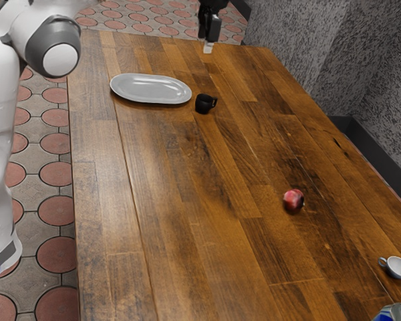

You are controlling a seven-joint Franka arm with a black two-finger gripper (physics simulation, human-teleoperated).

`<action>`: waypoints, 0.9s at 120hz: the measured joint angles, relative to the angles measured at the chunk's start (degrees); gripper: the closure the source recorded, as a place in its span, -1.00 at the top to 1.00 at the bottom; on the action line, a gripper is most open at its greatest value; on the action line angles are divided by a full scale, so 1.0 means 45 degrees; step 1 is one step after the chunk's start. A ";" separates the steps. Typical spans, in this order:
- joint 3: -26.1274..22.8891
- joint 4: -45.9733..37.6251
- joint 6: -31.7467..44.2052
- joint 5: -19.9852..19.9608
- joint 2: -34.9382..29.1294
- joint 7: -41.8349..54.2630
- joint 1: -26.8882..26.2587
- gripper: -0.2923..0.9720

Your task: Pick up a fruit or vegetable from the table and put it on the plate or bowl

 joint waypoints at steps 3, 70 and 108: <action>-0.0493 -0.0232 0.0141 -0.0098 0.0156 0.0025 -0.0108 0.50; -0.5277 -0.4320 0.7136 -0.1303 0.0793 0.0370 -0.0235 0.50; -0.5383 -0.4553 0.7478 -0.1268 0.1473 0.0464 -0.0292 0.50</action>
